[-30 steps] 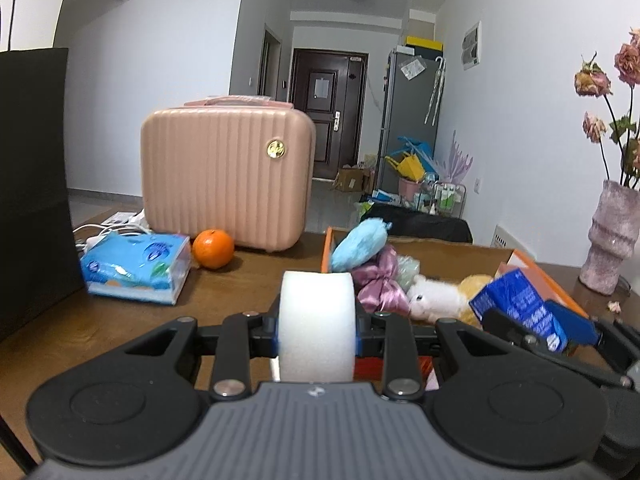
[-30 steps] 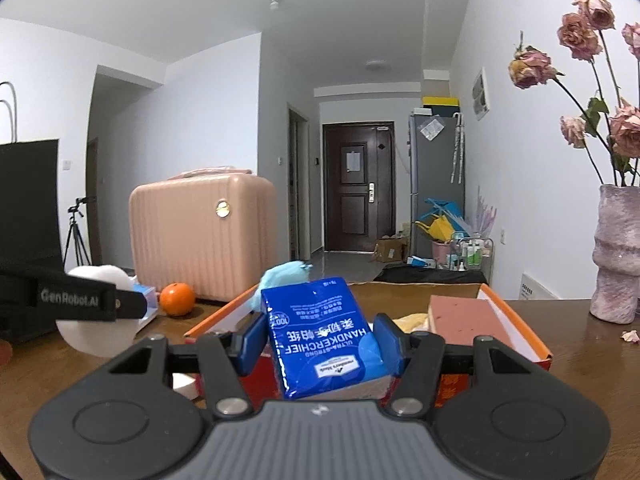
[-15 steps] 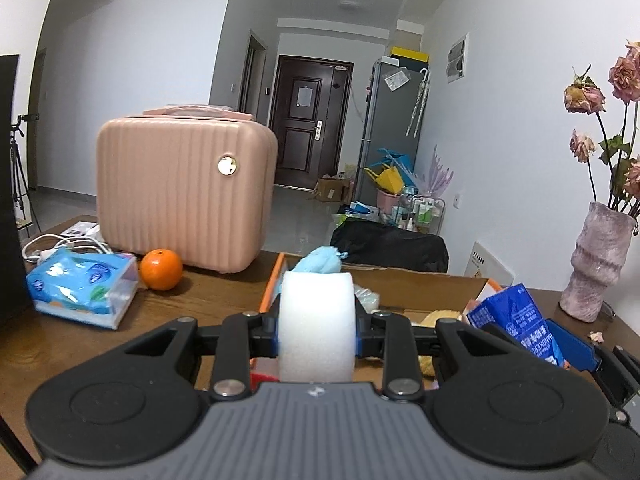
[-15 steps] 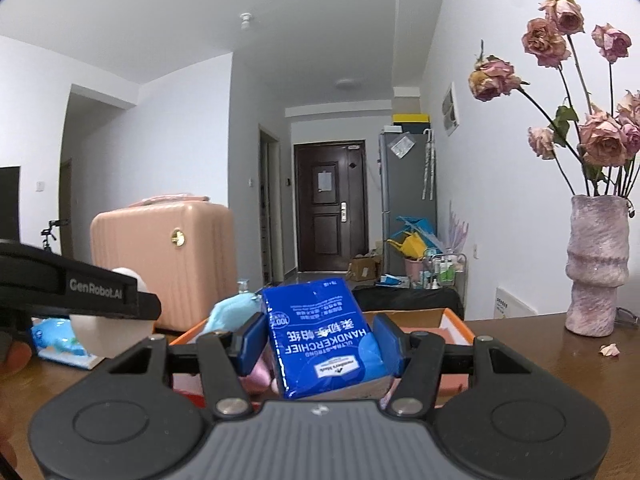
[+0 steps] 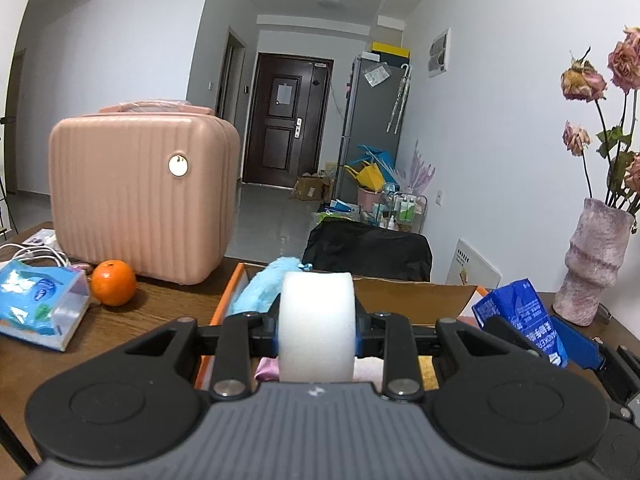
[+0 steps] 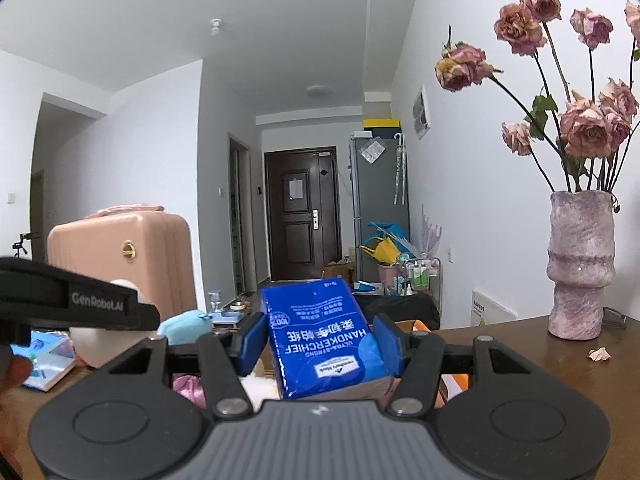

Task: Organize soft objects
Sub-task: 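Carry the white foam roll and blue tissue pack over the box, then lower the white roll and tissue pack into the box and open both grippers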

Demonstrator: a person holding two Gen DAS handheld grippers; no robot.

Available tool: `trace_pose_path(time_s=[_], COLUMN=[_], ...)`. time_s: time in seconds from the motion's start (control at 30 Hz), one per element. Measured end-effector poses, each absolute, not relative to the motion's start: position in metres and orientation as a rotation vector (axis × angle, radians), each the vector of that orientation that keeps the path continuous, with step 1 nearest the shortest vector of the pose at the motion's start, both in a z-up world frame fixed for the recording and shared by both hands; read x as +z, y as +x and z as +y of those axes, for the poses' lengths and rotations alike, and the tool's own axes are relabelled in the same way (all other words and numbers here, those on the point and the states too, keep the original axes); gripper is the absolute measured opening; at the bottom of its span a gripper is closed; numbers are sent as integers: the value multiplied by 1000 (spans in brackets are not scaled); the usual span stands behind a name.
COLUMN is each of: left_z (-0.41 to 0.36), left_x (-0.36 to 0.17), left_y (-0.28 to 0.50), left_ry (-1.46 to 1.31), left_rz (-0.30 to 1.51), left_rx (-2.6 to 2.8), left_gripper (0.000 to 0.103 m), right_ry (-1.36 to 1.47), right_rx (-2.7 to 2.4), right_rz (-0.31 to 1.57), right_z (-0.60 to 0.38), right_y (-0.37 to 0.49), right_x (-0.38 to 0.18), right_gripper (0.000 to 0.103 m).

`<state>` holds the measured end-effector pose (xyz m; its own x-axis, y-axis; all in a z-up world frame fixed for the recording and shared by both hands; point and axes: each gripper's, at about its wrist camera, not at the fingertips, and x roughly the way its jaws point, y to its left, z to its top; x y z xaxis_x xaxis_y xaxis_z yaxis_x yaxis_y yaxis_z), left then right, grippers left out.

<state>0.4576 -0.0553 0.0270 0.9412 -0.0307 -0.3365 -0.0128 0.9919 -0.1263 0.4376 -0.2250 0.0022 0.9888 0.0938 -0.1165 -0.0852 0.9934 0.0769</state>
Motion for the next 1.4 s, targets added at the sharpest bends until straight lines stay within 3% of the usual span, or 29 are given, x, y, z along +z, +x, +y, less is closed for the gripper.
trace_pose_path(time_s=[0.73, 1.2, 1.27, 1.33, 1.4], left_z=[-61, -60, -59, -57, -55], left_x=[22, 10, 9, 9, 9], left_y=[531, 539, 540, 541, 540], left_ry=[-94, -63, -65, -68, -79], left_rz=[345, 371, 374, 376, 371], left_rx=[-34, -28, -25, -14, 11], left_gripper=[30, 30, 35, 70, 82], right_ry=[56, 47, 43, 36, 30], right_rx=[57, 59, 64, 64, 58], right_rz=[157, 216, 221, 233, 241], right_z=[-222, -220, -219, -218, -218], right_y=[508, 516, 516, 517, 516], right_x=[-7, -13, -14, -16, -18], right_gripper=[57, 57, 58, 59, 59])
